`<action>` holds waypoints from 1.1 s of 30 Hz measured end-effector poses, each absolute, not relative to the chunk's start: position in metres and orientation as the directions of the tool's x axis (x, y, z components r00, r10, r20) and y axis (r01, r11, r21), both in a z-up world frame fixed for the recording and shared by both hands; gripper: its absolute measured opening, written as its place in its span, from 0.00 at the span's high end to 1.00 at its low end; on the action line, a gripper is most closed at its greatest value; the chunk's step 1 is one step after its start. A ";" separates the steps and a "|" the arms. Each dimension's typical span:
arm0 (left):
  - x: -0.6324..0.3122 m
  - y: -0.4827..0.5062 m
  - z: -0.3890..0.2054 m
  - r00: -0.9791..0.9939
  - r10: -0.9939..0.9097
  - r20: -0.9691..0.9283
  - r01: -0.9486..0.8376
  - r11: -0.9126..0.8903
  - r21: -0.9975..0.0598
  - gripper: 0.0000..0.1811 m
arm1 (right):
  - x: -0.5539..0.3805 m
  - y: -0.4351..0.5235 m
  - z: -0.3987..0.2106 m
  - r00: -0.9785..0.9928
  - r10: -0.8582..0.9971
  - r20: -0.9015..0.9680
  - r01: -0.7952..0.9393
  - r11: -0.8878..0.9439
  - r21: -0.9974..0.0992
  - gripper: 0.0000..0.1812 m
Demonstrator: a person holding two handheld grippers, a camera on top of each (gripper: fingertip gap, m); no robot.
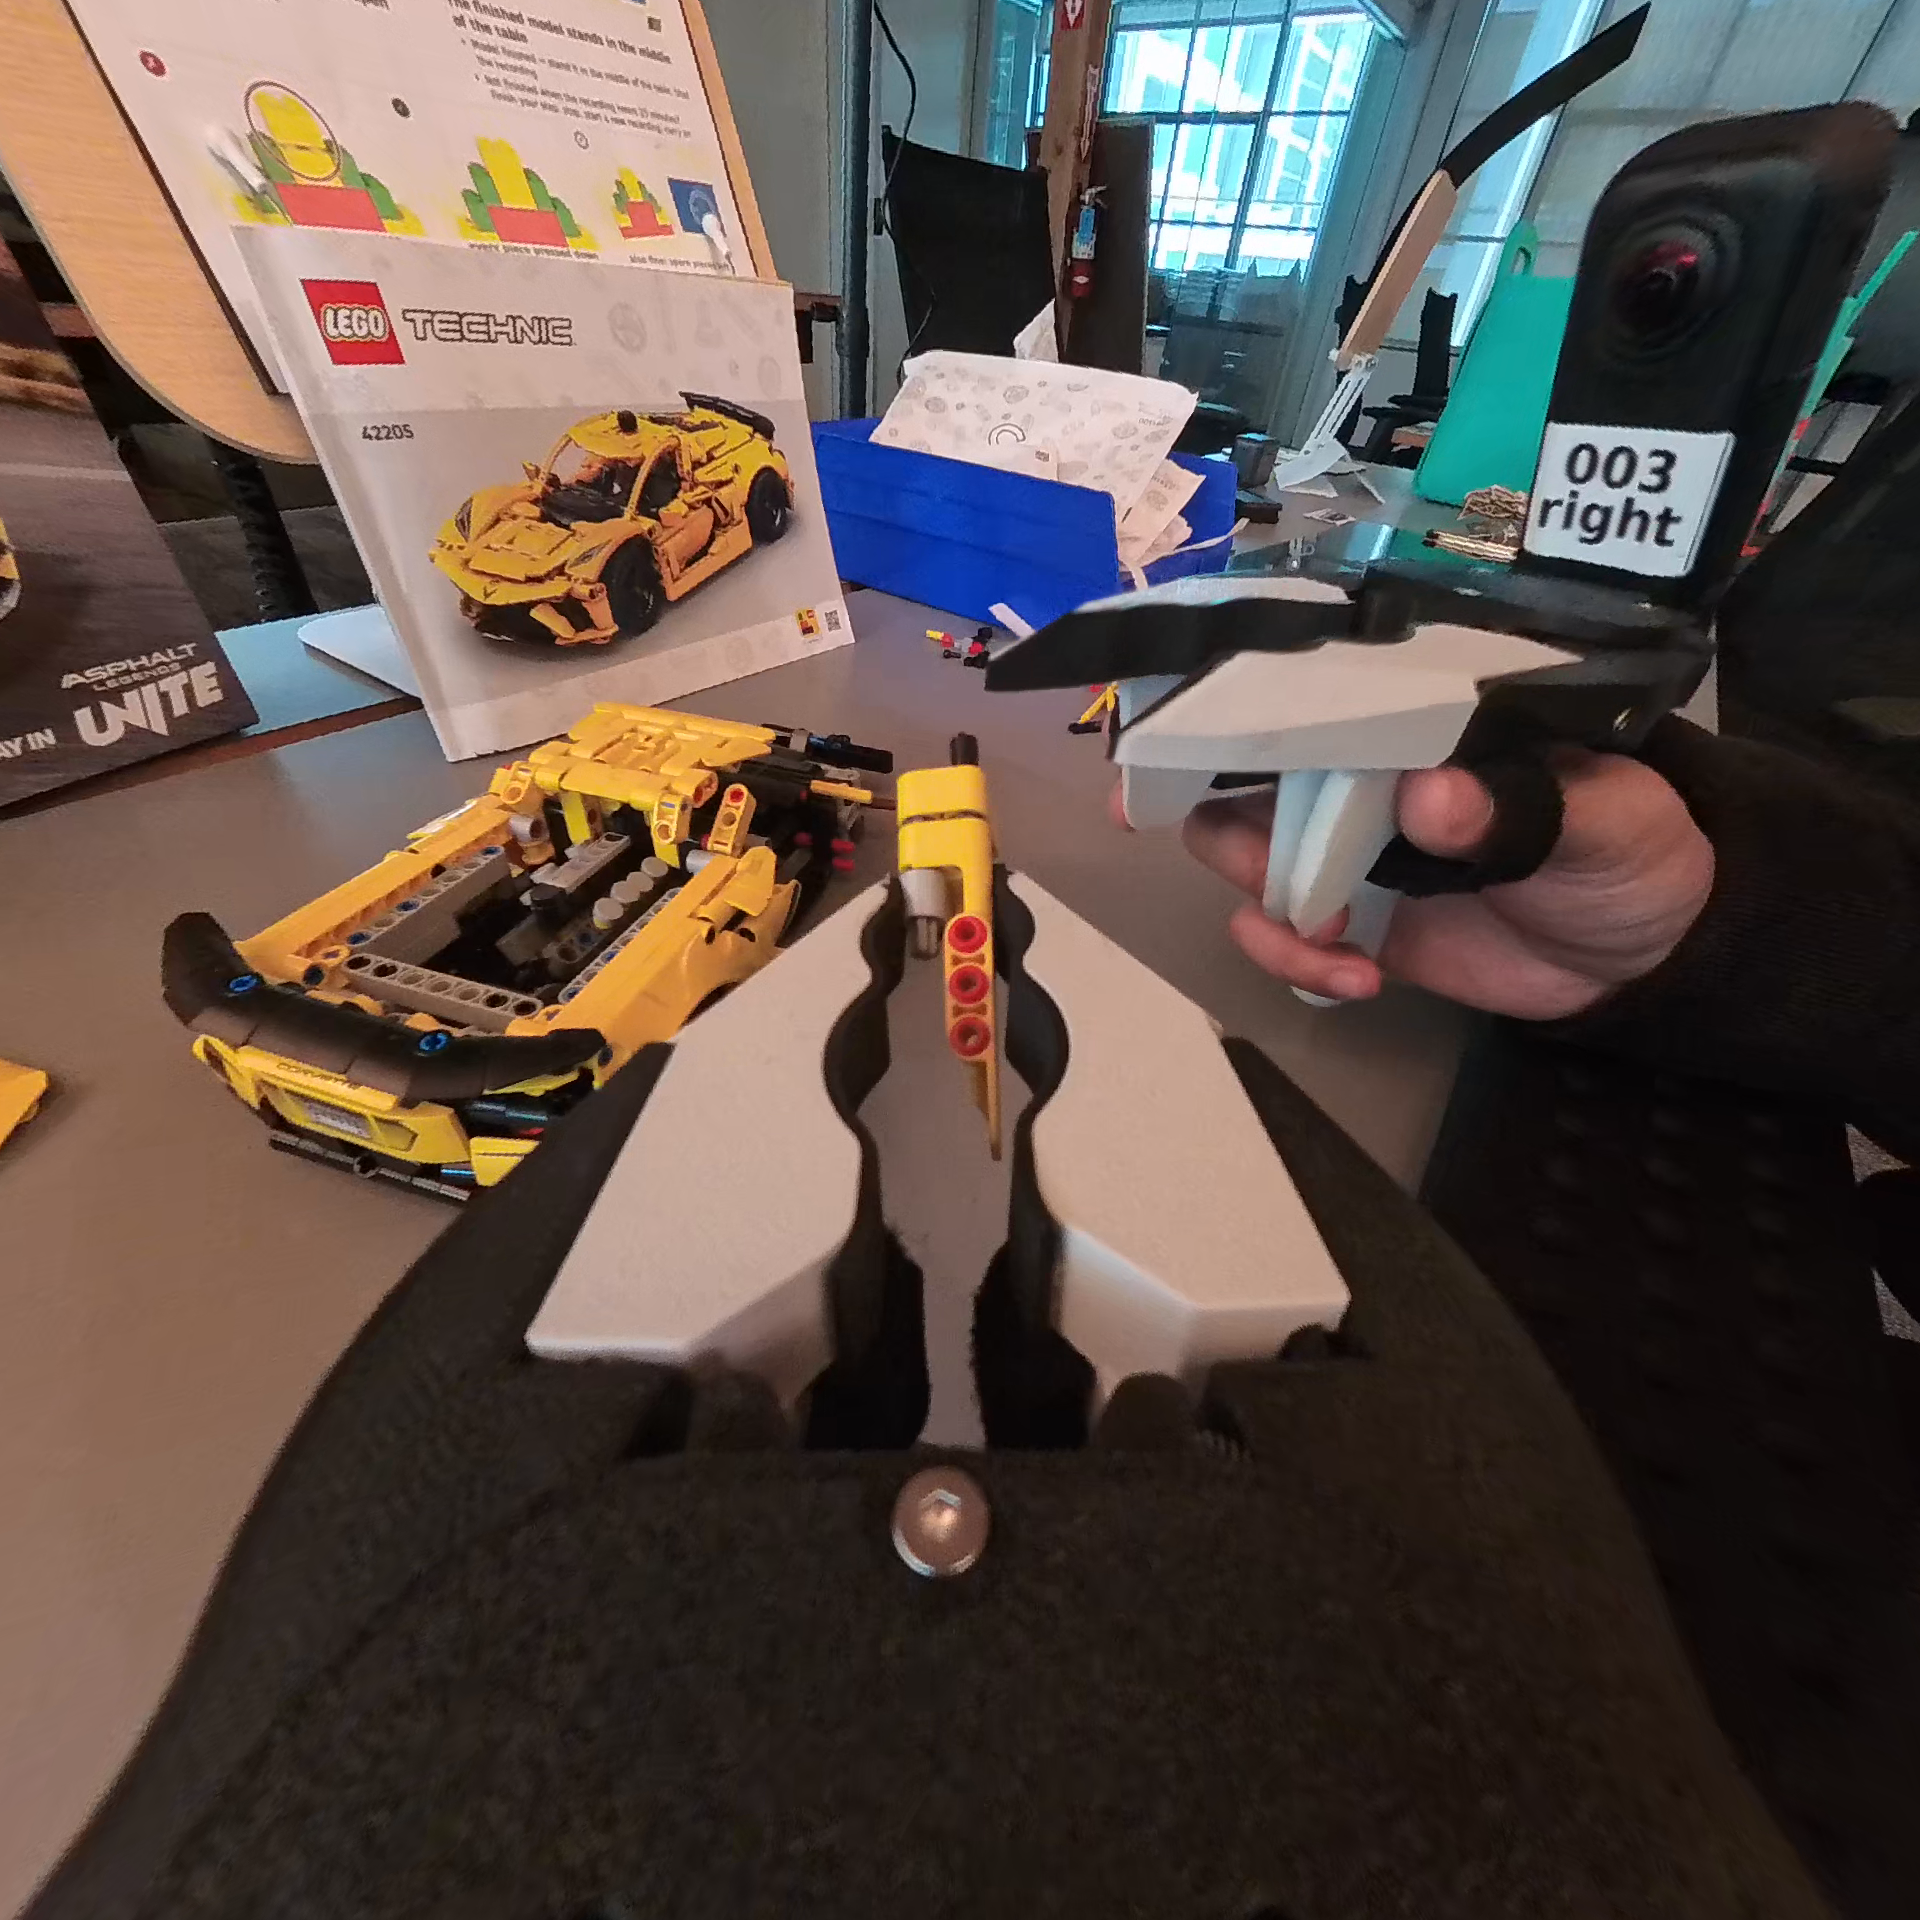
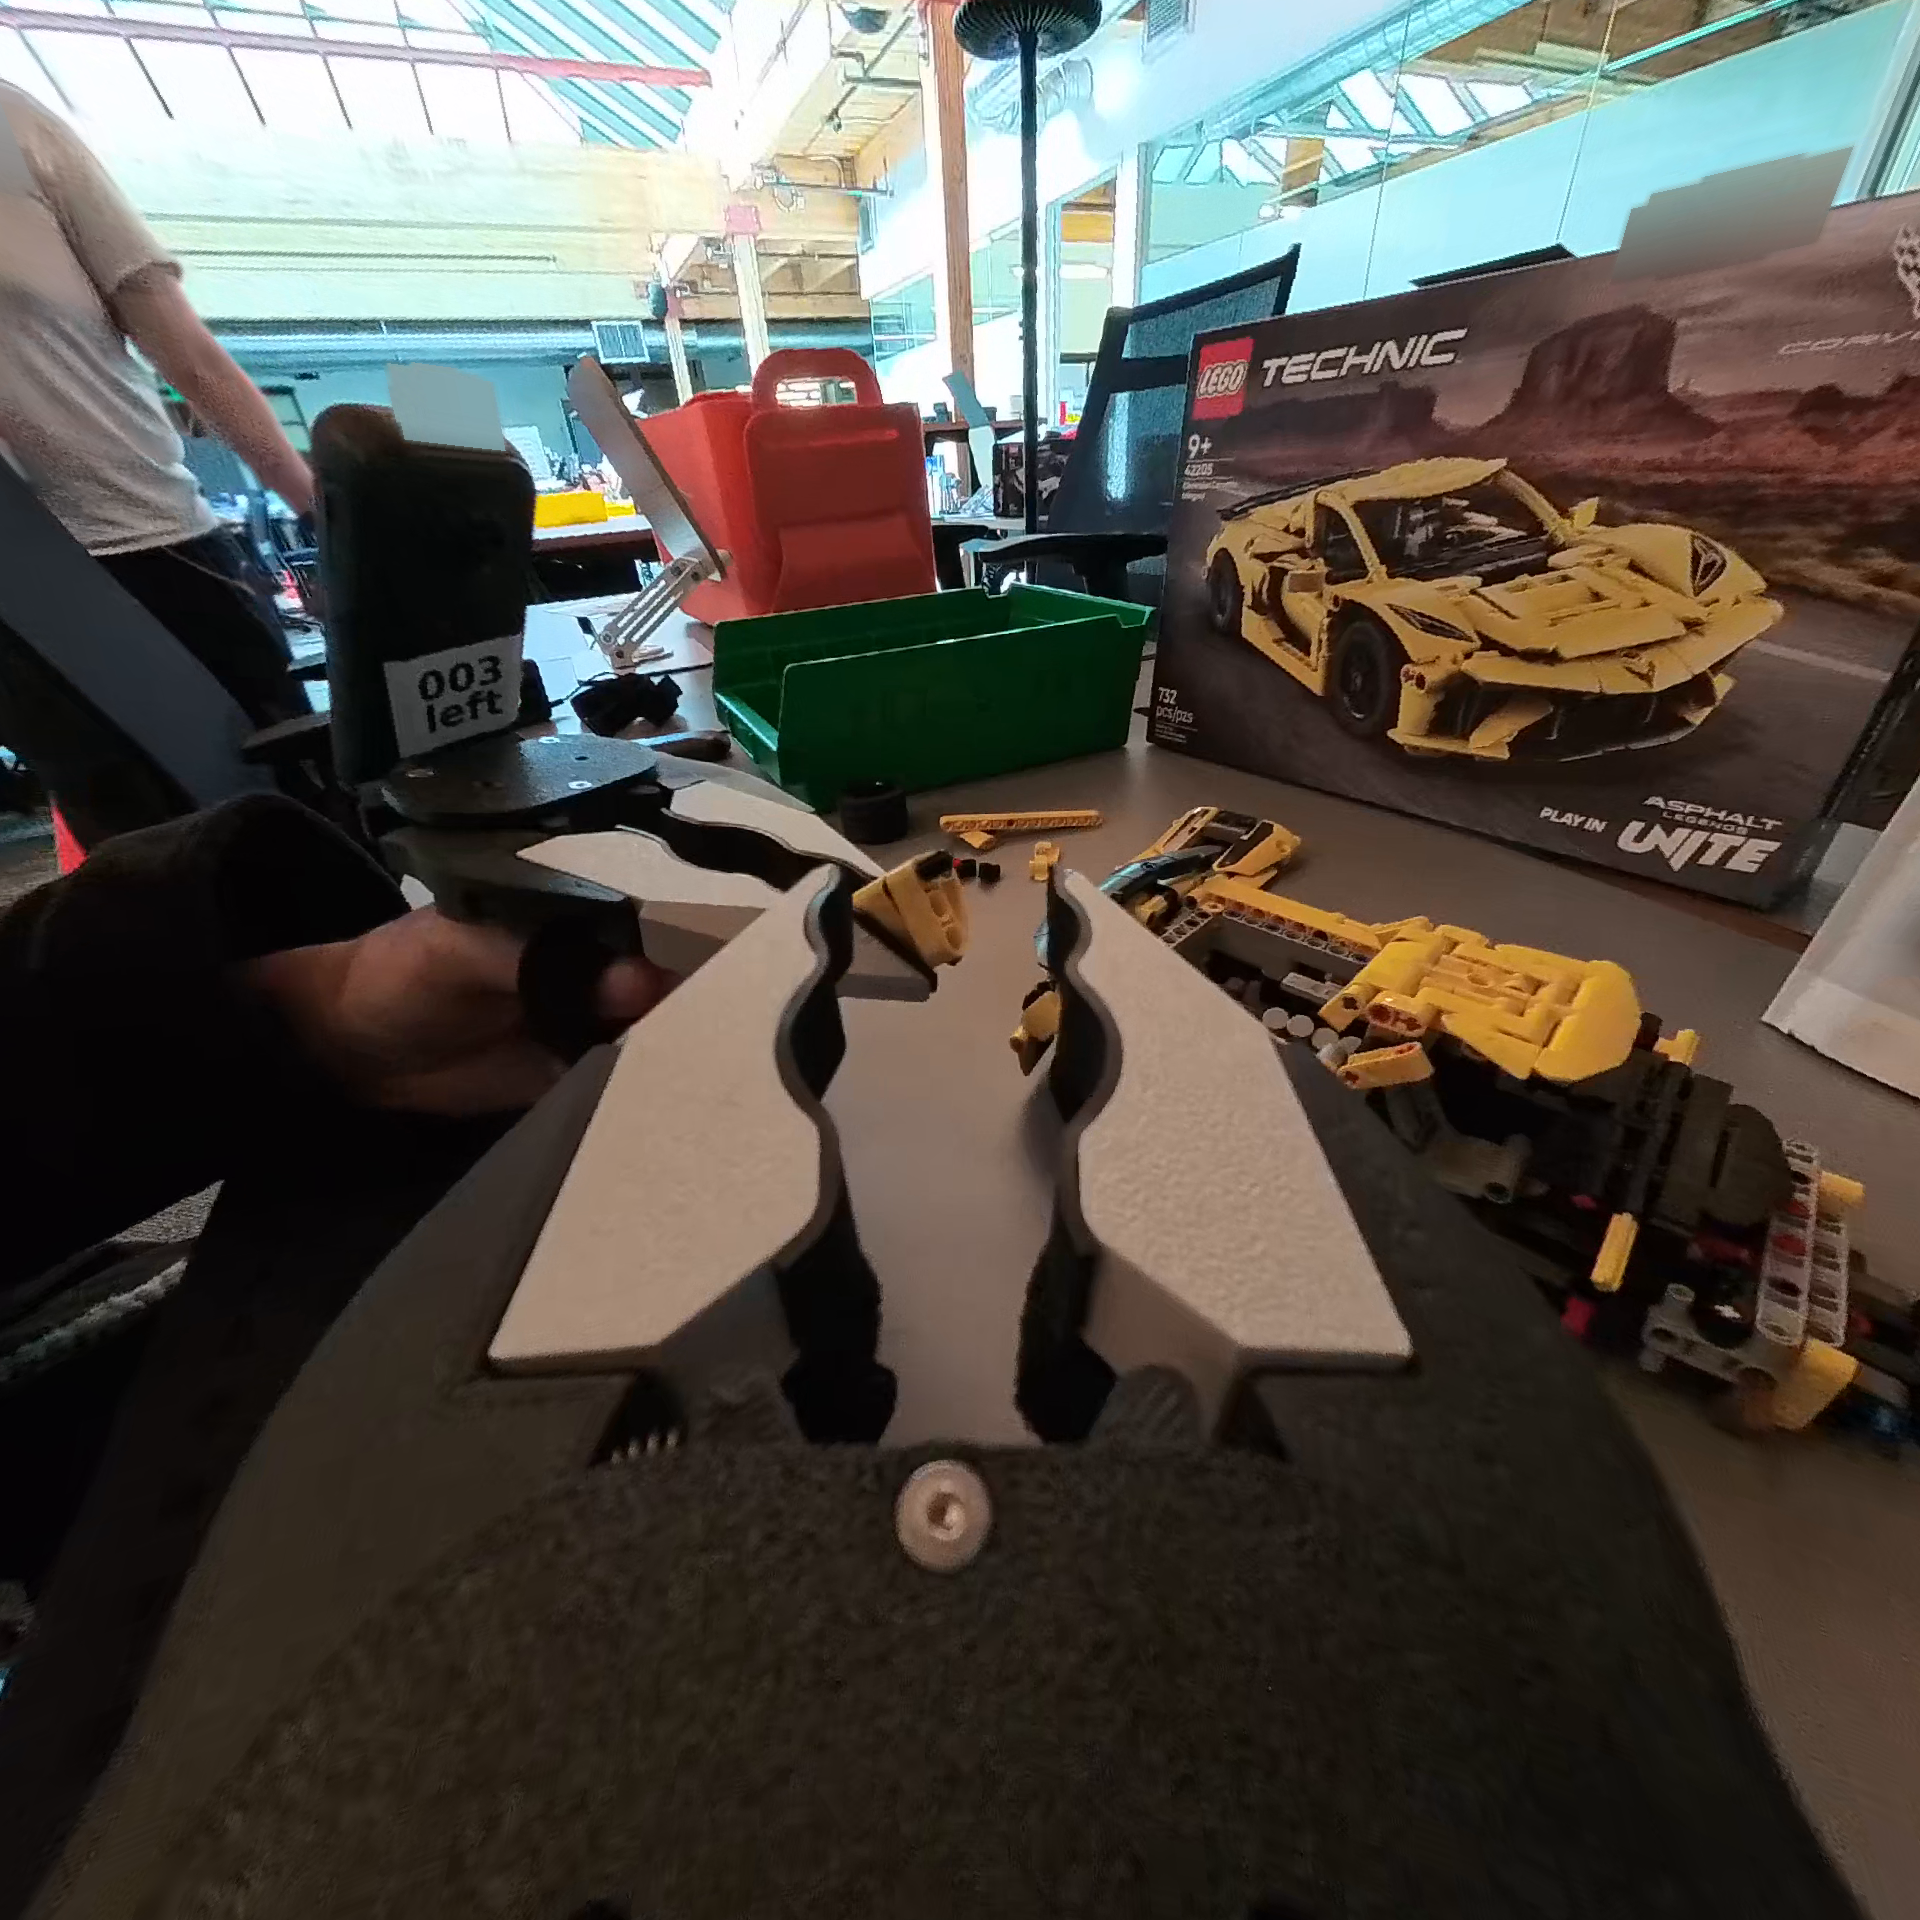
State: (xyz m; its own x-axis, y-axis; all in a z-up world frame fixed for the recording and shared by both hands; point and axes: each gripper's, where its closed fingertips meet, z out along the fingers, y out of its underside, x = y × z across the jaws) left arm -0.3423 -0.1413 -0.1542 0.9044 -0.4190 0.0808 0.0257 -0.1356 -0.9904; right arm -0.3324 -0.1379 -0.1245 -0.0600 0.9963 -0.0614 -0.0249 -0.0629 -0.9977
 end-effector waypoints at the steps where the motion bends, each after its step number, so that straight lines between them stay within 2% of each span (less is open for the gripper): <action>1: -0.342 -0.141 -0.155 0.904 -0.419 0.078 0.022 -0.136 -0.990 0.92 | -0.332 -0.138 -0.125 -0.063 0.996 -0.069 -0.025 -0.071 -0.997 0.80; 33: -0.337 -0.141 -0.159 0.904 -0.425 0.044 -0.021 -0.146 -0.989 0.91 | -0.336 -0.133 -0.130 -0.055 0.994 -0.091 -0.001 -0.091 -0.996 0.82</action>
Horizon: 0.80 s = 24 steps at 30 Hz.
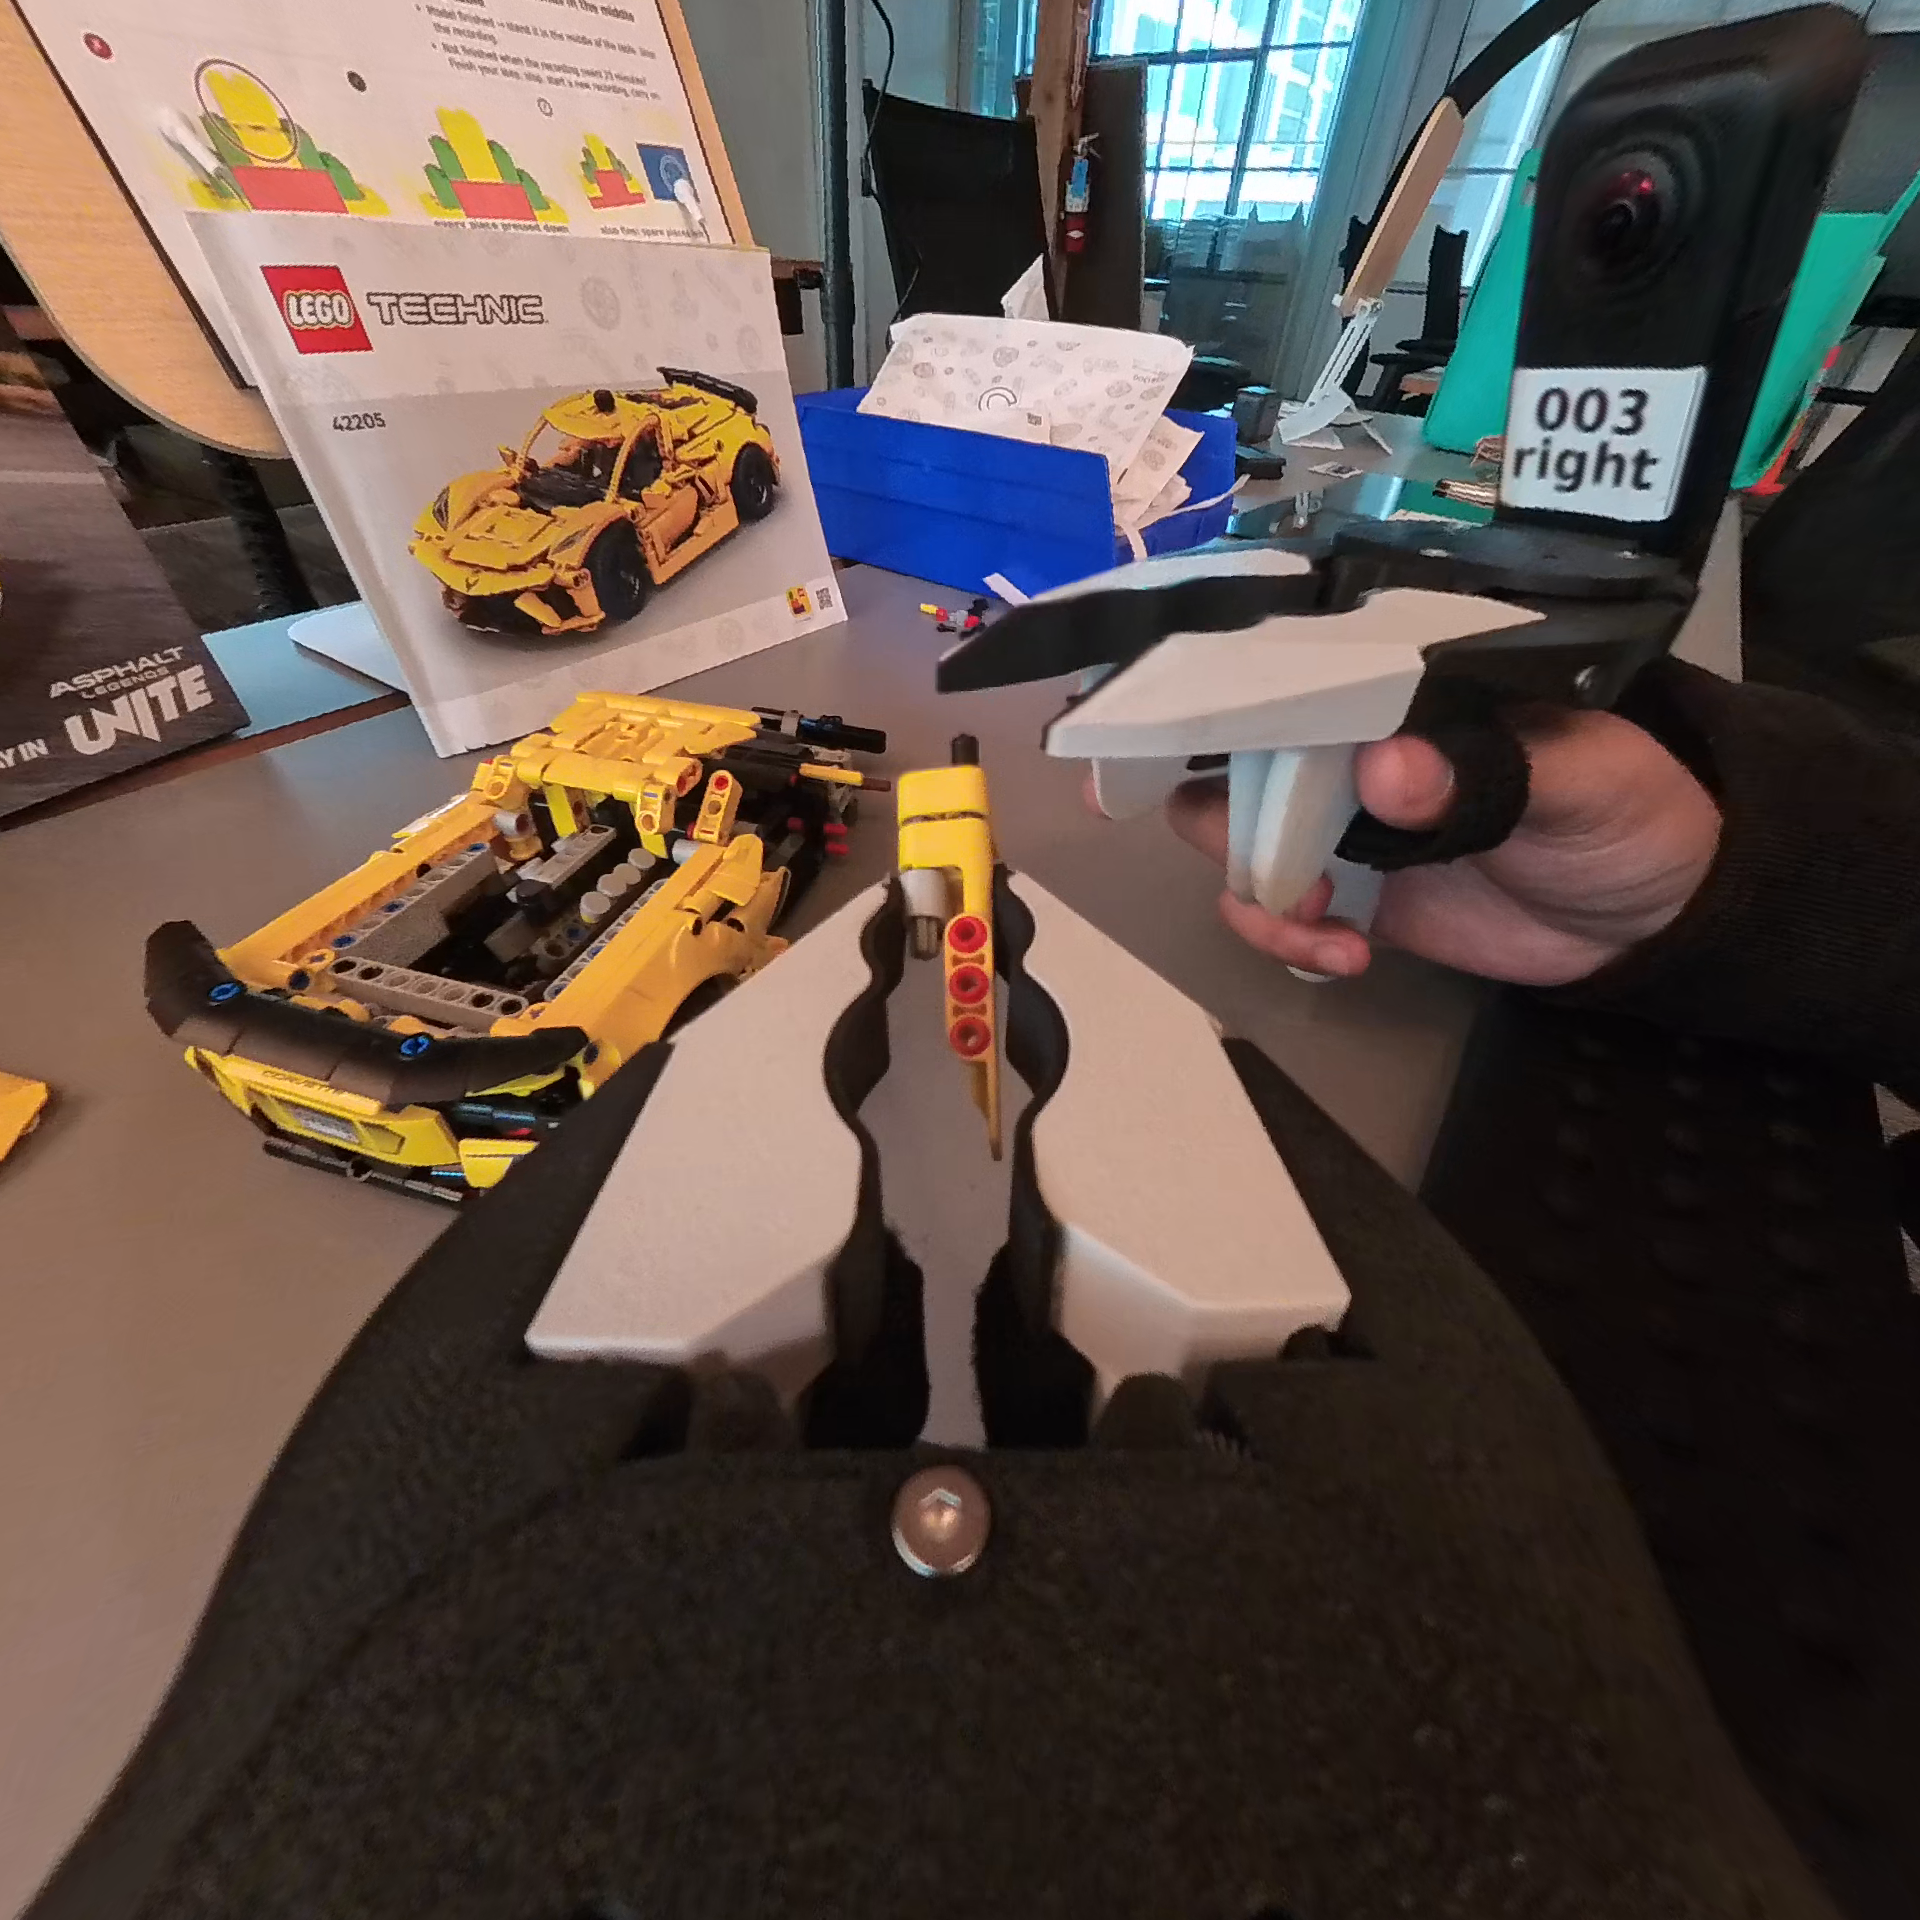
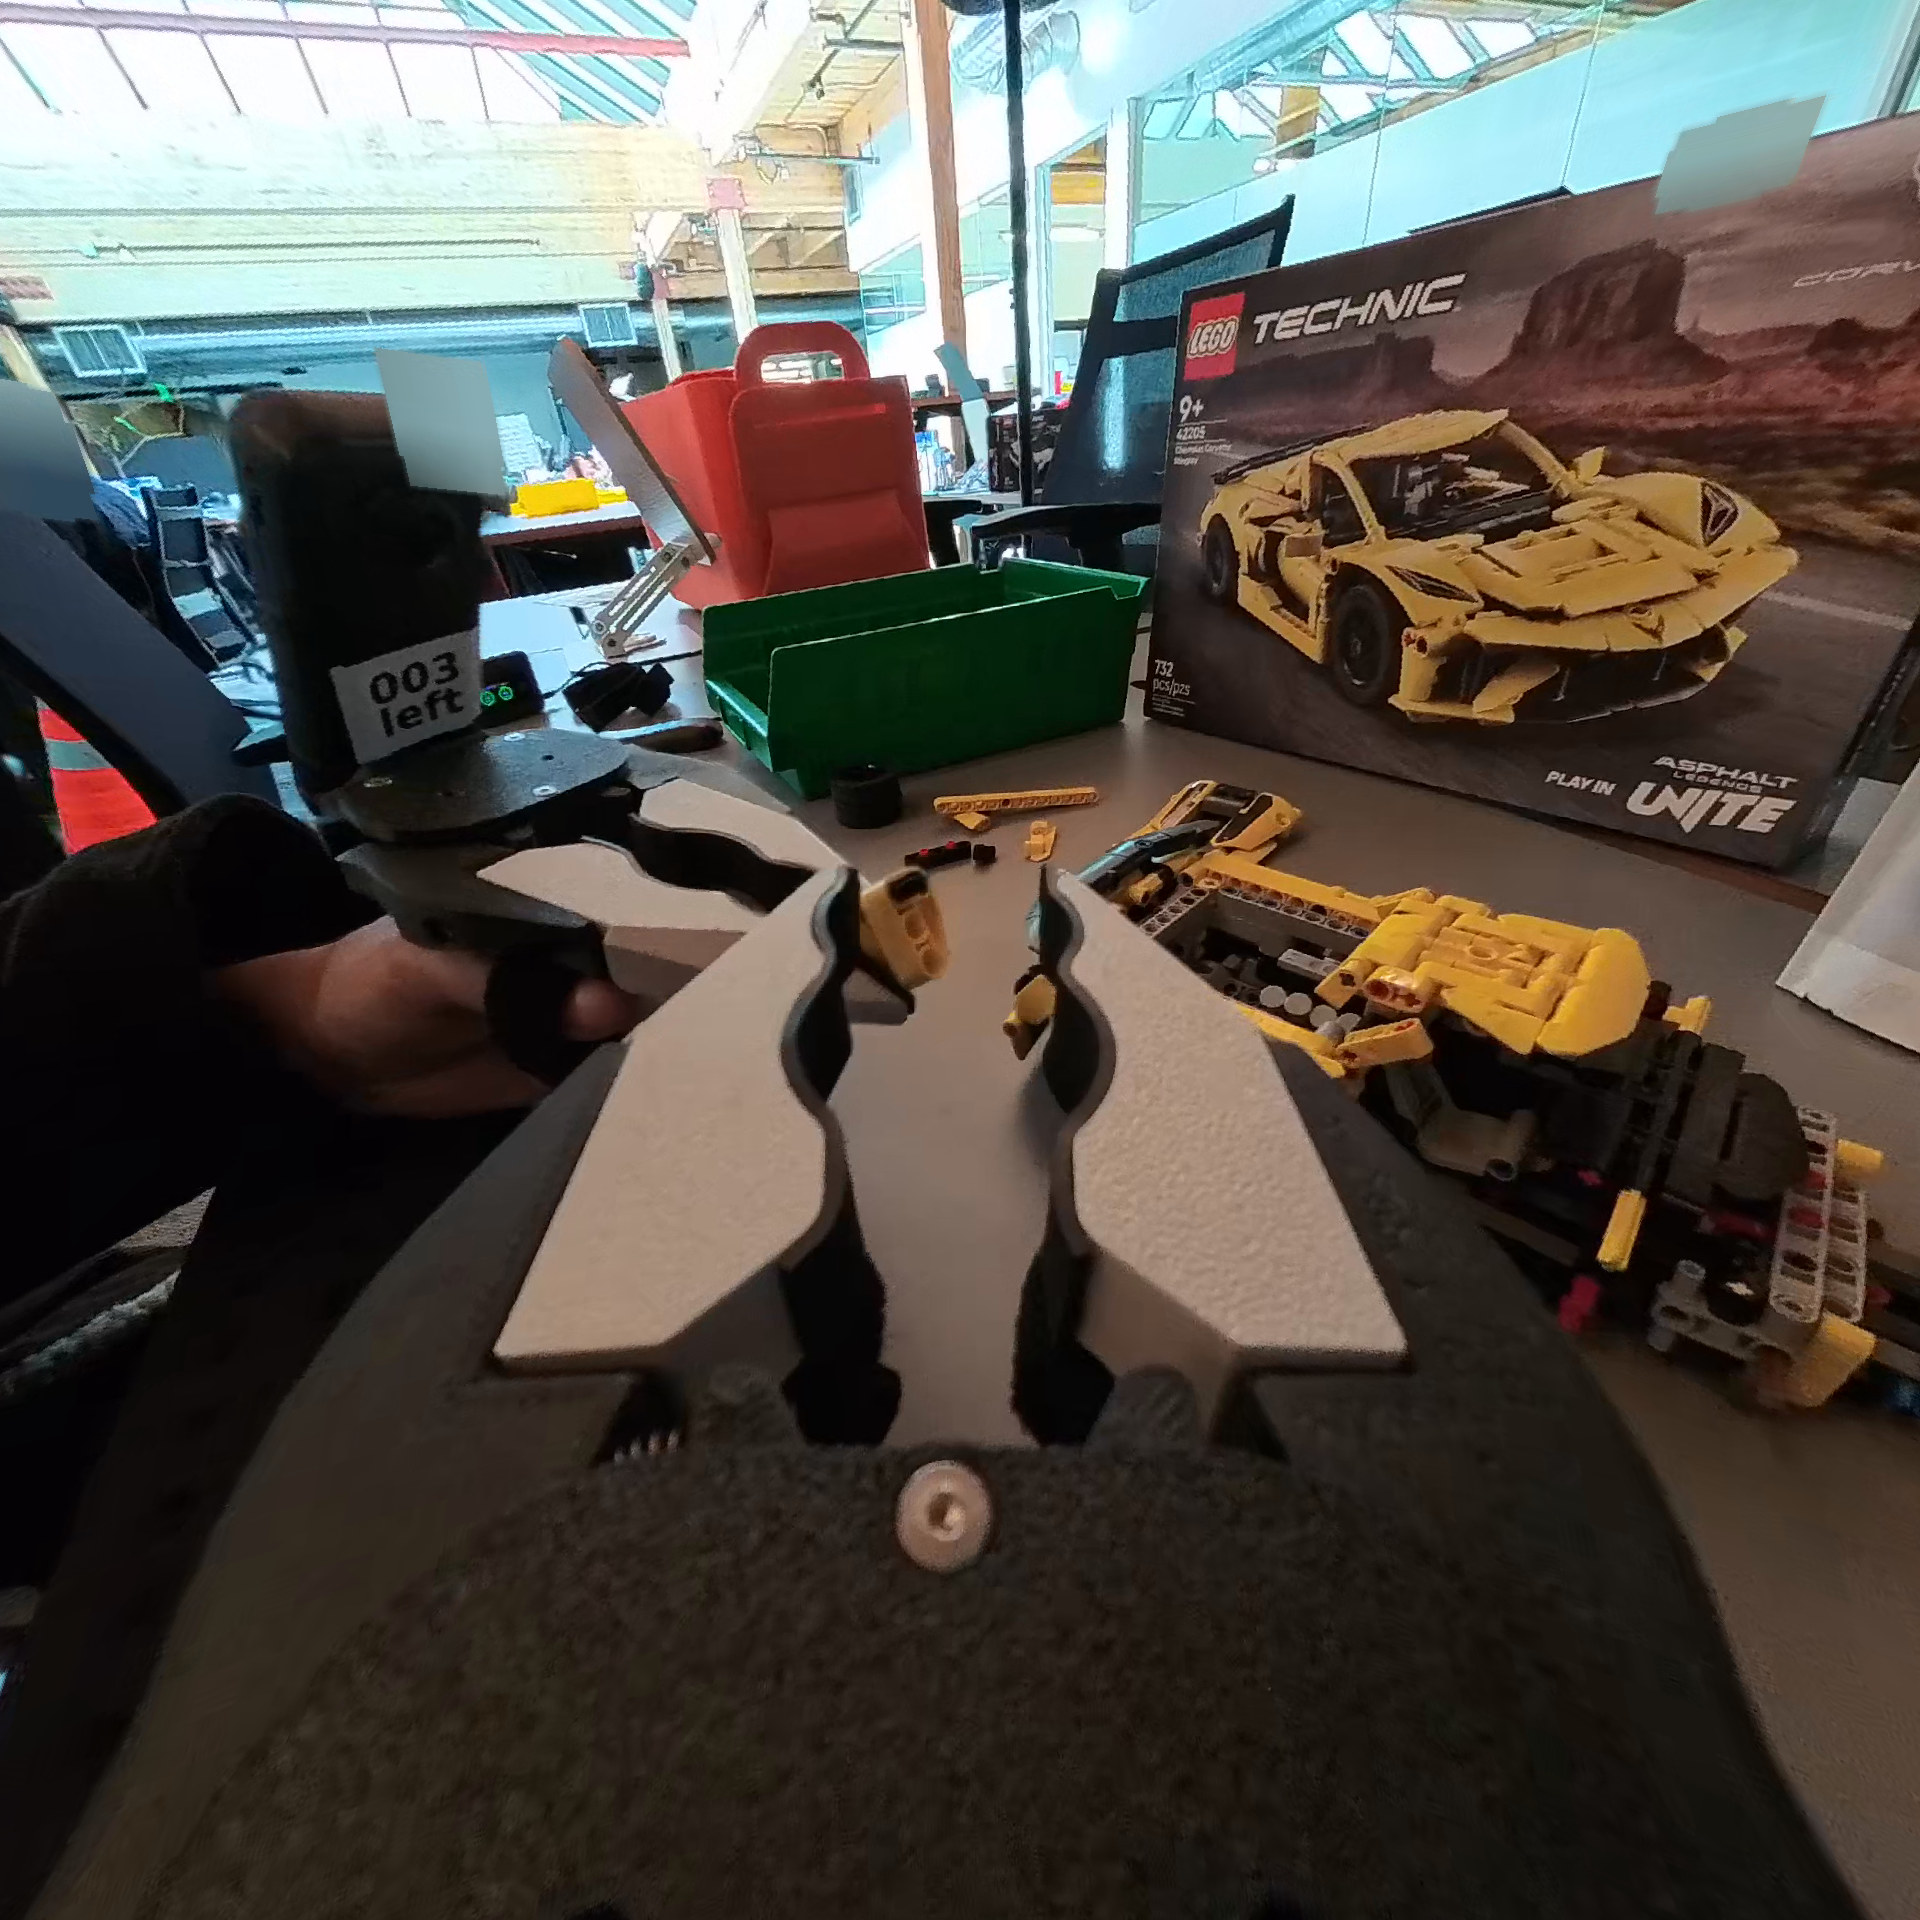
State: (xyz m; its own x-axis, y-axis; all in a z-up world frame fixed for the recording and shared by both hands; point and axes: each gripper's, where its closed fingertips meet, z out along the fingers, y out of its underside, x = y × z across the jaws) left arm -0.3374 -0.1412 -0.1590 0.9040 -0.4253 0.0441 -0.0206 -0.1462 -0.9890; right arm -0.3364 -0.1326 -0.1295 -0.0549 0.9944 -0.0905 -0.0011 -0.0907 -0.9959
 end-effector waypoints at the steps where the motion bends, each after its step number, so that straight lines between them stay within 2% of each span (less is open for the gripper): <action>1: -0.338 -0.141 -0.159 0.906 -0.422 0.035 -0.030 -0.147 -0.989 0.92 | -0.337 -0.132 -0.128 -0.058 0.993 -0.102 -0.005 -0.102 -0.995 0.82; 7: -0.352 -0.141 -0.167 0.942 -0.333 -0.042 -0.109 -0.187 -0.976 0.92 | -0.338 -0.116 -0.124 -0.036 0.985 -0.167 -0.039 -0.169 -0.985 0.81; 11: -0.356 -0.139 -0.167 0.951 -0.304 -0.048 -0.109 -0.190 -0.976 0.92 | -0.335 -0.102 -0.135 0.016 0.976 -0.218 0.027 -0.219 -0.975 0.81; 18: -0.356 -0.137 -0.170 0.952 -0.302 -0.055 -0.119 -0.199 -0.973 0.92 | -0.336 -0.106 -0.132 0.033 0.991 -0.133 0.020 -0.134 -0.991 0.79; 20: -0.357 -0.137 -0.170 0.952 -0.286 -0.113 -0.170 -0.183 -0.968 0.92 | -0.337 -0.113 -0.132 0.028 0.998 -0.063 0.011 -0.063 -0.998 0.76; 24: -0.355 -0.137 -0.170 0.907 -0.252 -0.337 -0.377 -0.130 -0.917 0.92 | -0.341 -0.134 -0.134 -0.022 0.999 0.044 0.030 0.044 -0.999 0.76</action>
